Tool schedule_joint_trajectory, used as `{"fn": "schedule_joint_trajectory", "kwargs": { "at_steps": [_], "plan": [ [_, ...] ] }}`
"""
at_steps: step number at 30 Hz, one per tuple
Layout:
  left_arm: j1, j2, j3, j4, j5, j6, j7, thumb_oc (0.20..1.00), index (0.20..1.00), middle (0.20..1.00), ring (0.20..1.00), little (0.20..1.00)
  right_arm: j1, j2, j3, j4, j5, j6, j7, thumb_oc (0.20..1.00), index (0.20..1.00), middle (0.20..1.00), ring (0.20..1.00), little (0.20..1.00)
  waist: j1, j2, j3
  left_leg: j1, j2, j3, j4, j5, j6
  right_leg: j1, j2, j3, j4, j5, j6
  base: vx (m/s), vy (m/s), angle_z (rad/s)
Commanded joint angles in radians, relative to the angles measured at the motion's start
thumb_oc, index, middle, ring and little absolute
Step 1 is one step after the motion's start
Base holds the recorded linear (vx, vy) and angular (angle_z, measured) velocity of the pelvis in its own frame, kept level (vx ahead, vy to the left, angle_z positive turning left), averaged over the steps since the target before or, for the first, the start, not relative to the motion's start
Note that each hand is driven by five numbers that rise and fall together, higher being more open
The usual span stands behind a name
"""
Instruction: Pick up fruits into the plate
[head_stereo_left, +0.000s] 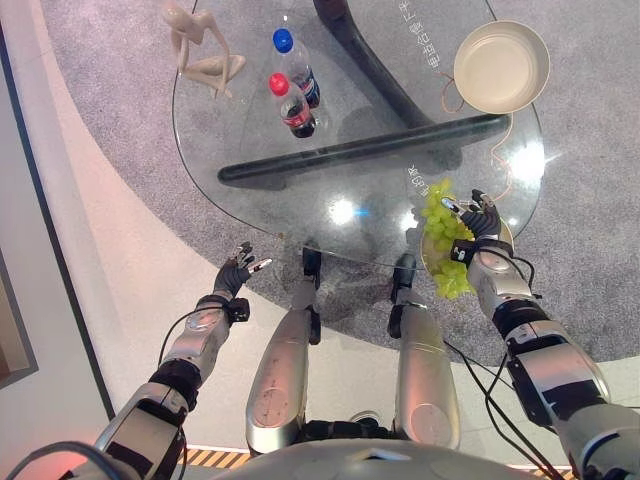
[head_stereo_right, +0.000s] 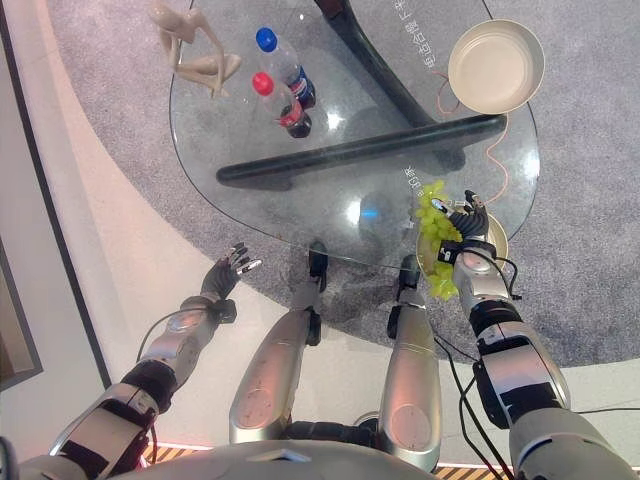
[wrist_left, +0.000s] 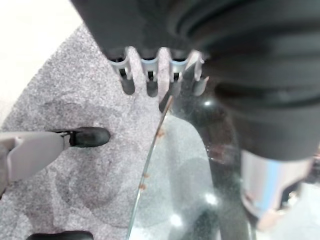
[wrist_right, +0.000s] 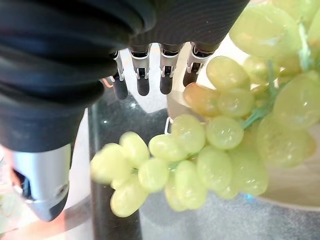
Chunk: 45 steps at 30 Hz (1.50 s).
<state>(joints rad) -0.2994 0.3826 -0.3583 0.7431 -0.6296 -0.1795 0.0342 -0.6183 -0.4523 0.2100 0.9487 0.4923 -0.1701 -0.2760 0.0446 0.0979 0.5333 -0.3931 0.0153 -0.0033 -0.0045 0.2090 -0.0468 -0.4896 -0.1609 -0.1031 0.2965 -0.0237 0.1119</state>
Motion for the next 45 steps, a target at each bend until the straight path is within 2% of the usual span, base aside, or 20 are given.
{"fn": "schedule_joint_trajectory", "kwargs": {
  "at_steps": [1,11,19,30,35,36,39,40,45],
  "plan": [
    [-0.009,-0.009,-0.003,0.027,-0.014,-0.039,-0.005,1.0,1.0,1.0,1.0,1.0,0.04,-0.018,0.002,-0.098,0.023,-0.045,-0.023,1.0,1.0,1.0,1.0,1.0,-0.014,-0.021,-0.013,0.031,-0.077,0.012,0.117,-0.18,0.036,0.05,0.055,-0.026,-0.121,0.095,-0.023,0.0,0.0,0.0],
    [0.029,-0.002,0.022,-0.004,-0.016,-0.028,0.0,1.0,1.0,1.0,1.0,1.0,0.123,-0.026,-0.008,-0.296,0.022,-0.048,-0.068,1.0,1.0,1.0,1.0,1.0,-0.03,-0.042,-0.013,0.079,-0.072,0.015,0.113,-0.19,0.04,0.097,0.065,-0.024,-0.13,0.09,-0.027,0.02,0.007,0.02],
    [0.063,-0.005,0.057,0.006,-0.013,-0.021,-0.018,1.0,1.0,1.0,1.0,1.0,0.203,-0.029,-0.051,-0.387,0.019,-0.075,-0.047,1.0,1.0,1.0,1.0,1.0,-0.037,-0.06,-0.016,0.145,-0.063,0.023,0.108,-0.2,0.039,0.167,0.07,-0.026,-0.142,0.083,-0.03,0.05,0.015,0.01],
    [0.139,-0.02,0.107,0.025,0.006,-0.025,-0.046,1.0,1.0,1.0,1.0,1.0,0.352,-0.016,-0.12,-0.534,0.011,-0.103,-0.009,1.0,1.0,1.0,1.0,1.0,-0.043,-0.084,-0.084,0.228,-0.048,0.043,0.085,-0.216,0.036,0.26,0.071,-0.031,-0.186,0.074,-0.032,0.08,0.017,0.01],
    [0.174,-0.028,0.135,0.027,0.009,-0.016,-0.076,1.0,1.0,1.0,1.0,1.0,0.416,0.004,-0.147,-0.569,0.042,-0.114,0.046,1.0,1.0,1.0,1.0,1.0,-0.045,-0.092,-0.114,0.259,-0.044,0.05,0.073,-0.219,0.034,0.298,0.074,-0.032,-0.201,0.068,-0.032,0.06,0.011,-0.01],
    [0.19,-0.034,0.145,0.034,0.026,-0.016,-0.089,1.0,1.0,1.0,1.0,1.0,0.439,0.019,-0.151,-0.575,0.07,-0.116,0.097,1.0,1.0,1.0,1.0,1.0,-0.045,-0.096,-0.129,0.275,-0.043,0.052,0.067,-0.222,0.033,0.316,0.073,-0.034,-0.209,0.066,-0.031,0.09,0.008,0.01],
    [0.215,-0.043,0.165,0.042,0.041,-0.008,-0.106,1.0,1.0,1.0,1.0,1.0,0.491,0.057,-0.155,-0.586,0.127,-0.108,0.164,1.0,1.0,1.0,1.0,1.0,-0.049,-0.104,-0.159,0.304,-0.041,0.059,0.054,-0.224,0.032,0.347,0.072,-0.036,-0.224,0.065,-0.029,0.1,0.01,0.01],
    [0.234,-0.049,0.185,0.048,0.05,0.006,-0.126,1.0,1.0,1.0,1.0,1.0,0.543,0.09,-0.156,-0.575,0.172,-0.099,0.227,1.0,1.0,1.0,1.0,1.0,-0.051,-0.111,-0.185,0.324,-0.039,0.067,0.049,-0.226,0.029,0.374,0.068,-0.041,-0.237,0.065,-0.026,0.1,0.011,0.0],
    [0.273,-0.063,0.2,0.071,0.092,0.03,-0.151,1.0,1.0,1.0,1.0,1.0,0.62,0.144,-0.133,-0.525,0.195,-0.075,0.301,1.0,1.0,1.0,1.0,1.0,-0.054,-0.121,-0.23,0.356,-0.037,0.072,0.039,-0.227,0.026,0.412,0.066,-0.043,-0.253,0.067,-0.022,0.07,0.005,0.02]
  ]
}}
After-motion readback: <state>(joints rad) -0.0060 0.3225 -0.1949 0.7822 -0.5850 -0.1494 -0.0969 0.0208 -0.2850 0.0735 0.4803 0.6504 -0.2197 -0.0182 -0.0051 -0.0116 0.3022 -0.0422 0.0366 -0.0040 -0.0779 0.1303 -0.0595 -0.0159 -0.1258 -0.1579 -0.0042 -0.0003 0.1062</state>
